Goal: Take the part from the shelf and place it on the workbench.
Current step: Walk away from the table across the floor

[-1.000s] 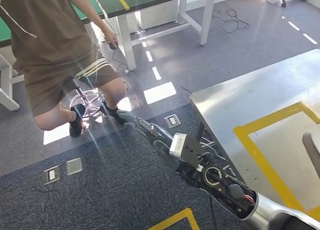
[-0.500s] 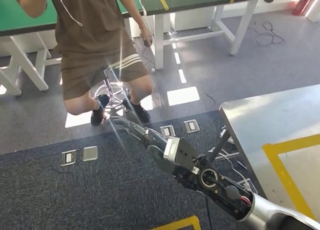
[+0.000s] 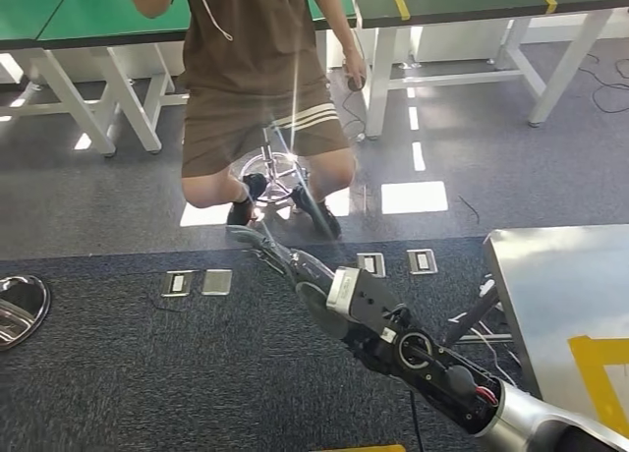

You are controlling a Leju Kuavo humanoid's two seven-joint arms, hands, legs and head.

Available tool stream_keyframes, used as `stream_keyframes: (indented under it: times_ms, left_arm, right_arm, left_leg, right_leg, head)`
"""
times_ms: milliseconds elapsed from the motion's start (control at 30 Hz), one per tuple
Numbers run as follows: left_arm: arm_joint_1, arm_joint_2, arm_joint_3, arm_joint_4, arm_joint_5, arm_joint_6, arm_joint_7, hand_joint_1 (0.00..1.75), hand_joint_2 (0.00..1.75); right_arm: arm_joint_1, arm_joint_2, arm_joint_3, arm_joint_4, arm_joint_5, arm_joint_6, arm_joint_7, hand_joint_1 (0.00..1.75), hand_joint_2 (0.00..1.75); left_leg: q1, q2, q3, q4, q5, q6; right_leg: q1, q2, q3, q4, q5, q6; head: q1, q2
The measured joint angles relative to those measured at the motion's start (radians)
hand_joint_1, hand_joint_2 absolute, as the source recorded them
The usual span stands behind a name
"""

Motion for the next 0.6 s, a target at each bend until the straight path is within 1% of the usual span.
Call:
stream_keyframes:
  times_ms: [33,67,100,133,167,200,233,267,300,333,367,400,433,467,500,533,567,600]
  left_arm:
    - [-0.001,-0.001,-0.001,0.000,0.001,0.000,0.000,0.00,0.00]
    - [-0.003,-0.002,-0.002,0.000,0.001,0.000,0.000,0.00,0.00]
    - [-0.005,-0.002,-0.002,0.000,0.001,0.000,0.000,0.00,0.00]
    - [-0.005,-0.003,-0.003,0.000,0.001,-0.001,0.000,0.00,0.00]
    - [-0.004,-0.003,-0.003,0.000,0.001,-0.001,0.001,0.00,0.00]
    - [-0.003,-0.004,-0.004,0.000,0.001,-0.001,0.001,0.00,0.00]
    - [-0.003,-0.003,-0.004,0.000,0.002,-0.001,0.002,0.00,0.00]
    - [-0.003,-0.003,-0.004,0.000,0.002,-0.001,0.002,0.00,0.00]
    - [-0.004,-0.002,-0.004,0.000,0.002,-0.001,0.002,0.00,0.00]
    - [-0.006,-0.001,-0.004,0.000,0.003,-0.001,0.002,0.00,0.00]
    - [-0.008,-0.001,-0.004,0.000,0.003,-0.001,0.002,0.00,0.00]
    - [-0.008,0.000,-0.004,0.000,0.003,-0.001,0.002,0.00,0.00]
    - [-0.007,0.000,-0.004,0.000,0.003,-0.001,0.002,0.00,0.00]
    - [-0.006,0.000,-0.004,0.000,0.004,-0.001,0.003,0.00,0.00]
    - [-0.005,0.000,-0.005,0.000,0.004,-0.001,0.004,0.00,0.00]
    - [-0.005,0.000,-0.005,0.000,0.004,-0.001,0.004,0.00,0.00]
    - [-0.006,-0.001,-0.005,0.000,0.004,-0.001,0.005,0.00,0.00]
    - [-0.008,-0.001,-0.005,0.000,0.004,-0.001,0.005,0.00,0.00]
  right_arm:
    - [0.000,0.000,0.000,0.000,0.000,0.000,0.000,0.00,0.00]
    - [0.000,0.000,0.000,0.001,0.000,0.000,0.000,0.00,0.00]
    - [0.000,0.000,0.000,0.002,0.000,0.000,0.000,0.00,0.00]
    - [0.001,0.000,0.001,0.002,0.000,0.000,0.000,0.00,0.00]
    - [0.002,0.000,0.001,0.003,-0.001,0.000,0.000,0.00,0.00]
    - [0.001,0.000,0.001,0.003,-0.001,0.000,0.000,0.00,0.00]
    - [0.001,0.000,0.001,0.003,-0.001,-0.001,0.000,0.00,0.00]
    - [0.001,0.001,0.001,0.003,-0.001,-0.001,0.000,0.00,0.00]
    - [0.001,0.001,0.001,0.003,-0.001,-0.001,0.000,0.00,0.00]
    - [0.000,0.001,0.001,0.003,-0.001,-0.001,0.000,0.00,0.00]
    - [0.000,0.001,0.001,0.003,-0.001,-0.001,-0.001,0.00,0.00]
    - [0.000,0.001,0.001,0.003,-0.001,-0.001,-0.001,0.00,0.00]
    - [0.000,0.002,0.001,0.003,-0.001,-0.001,-0.001,0.00,0.00]
    - [-0.001,0.002,0.001,0.003,-0.001,-0.001,-0.001,0.00,0.00]
    - [-0.001,0.002,0.001,0.003,-0.001,-0.001,-0.001,0.00,0.00]
    - [0.000,0.002,0.001,0.003,-0.001,-0.001,-0.001,0.00,0.00]
    - [0.001,0.002,0.001,0.004,-0.001,-0.001,-0.001,0.00,0.00]
    - [0.003,0.002,0.001,0.004,-0.001,-0.001,-0.001,0.00,0.00]
  left_leg:
    - [0.000,0.035,-0.029,0.057,-0.029,-0.003]
    - [-0.001,0.064,-0.068,0.130,-0.061,-0.006]
    - [0.001,0.077,-0.107,0.201,-0.086,-0.008]
    - [0.001,0.083,-0.133,0.247,-0.096,-0.008]
    - [0.002,0.086,-0.140,0.255,-0.087,-0.008]
    - [0.001,0.090,-0.124,0.220,-0.061,-0.006]
    - [0.000,0.100,-0.089,0.151,-0.025,-0.002]
    - [-0.004,0.126,-0.047,0.070,0.005,0.004]
    - [-0.010,0.147,-0.012,0.005,0.026,0.010]
    - [-0.016,0.164,0.009,-0.035,0.035,0.015]
    - [-0.021,0.170,0.017,-0.052,0.036,0.020]
    - [-0.023,0.157,0.017,-0.054,0.036,0.023]
    - [-0.021,0.145,0.019,-0.057,0.037,0.027]
    - [-0.018,0.134,0.023,-0.061,0.038,0.031]
    - [-0.014,0.123,0.028,-0.064,0.039,0.036]
    - [-0.010,0.113,0.032,-0.067,0.041,0.041]
    - [-0.010,0.102,0.033,-0.067,0.040,0.043]
    - [-0.010,0.089,0.033,-0.067,0.040,0.046]
  right_leg:
    - [0.001,-0.014,0.002,-0.003,0.001,-0.004]
    - [0.004,-0.029,0.003,-0.005,0.000,-0.008]
    - [0.007,-0.044,0.002,-0.005,-0.001,-0.010]
    - [0.010,-0.059,0.003,-0.005,-0.002,-0.012]
    - [0.011,-0.074,0.003,-0.005,-0.004,-0.014]
    - [0.013,-0.086,0.005,-0.005,-0.006,-0.014]
    - [0.014,-0.097,0.008,-0.005,-0.008,-0.013]
    - [0.015,-0.107,0.010,-0.005,-0.011,-0.012]
    - [0.018,-0.116,0.013,-0.004,-0.015,-0.009]
    - [0.020,-0.125,0.016,-0.004,-0.018,-0.005]
    - [0.022,-0.134,0.019,-0.005,-0.021,0.000]
    - [0.023,-0.145,0.022,-0.006,-0.024,0.004]
    - [0.022,-0.149,0.024,-0.005,-0.029,0.010]
    - [0.020,-0.138,0.023,0.004,-0.039,0.015]
    - [0.019,-0.117,0.014,0.031,-0.058,0.019]
    - [0.016,-0.089,-0.007,0.082,-0.087,0.023]
    - [0.016,-0.063,-0.038,0.153,-0.121,0.026]
    - [0.016,-0.050,-0.075,0.230,-0.152,0.027]
  head:
    - [-0.005,0.000]
    - [-0.010,0.000]
    - [-0.011,0.000]
    - [-0.011,0.000]
    - [-0.012,0.000]
    - [-0.012,0.000]
    - [-0.012,0.000]
    - [-0.012,0.000]
    - [-0.012,0.000]
    - [-0.011,0.000]
    - [-0.010,0.000]
    - [-0.010,0.000]
    - [-0.009,0.000]
    - [-0.008,0.000]
    - [-0.007,0.000]
    - [-0.005,0.000]
    - [-0.002,0.000]
    - [0.000,0.000]
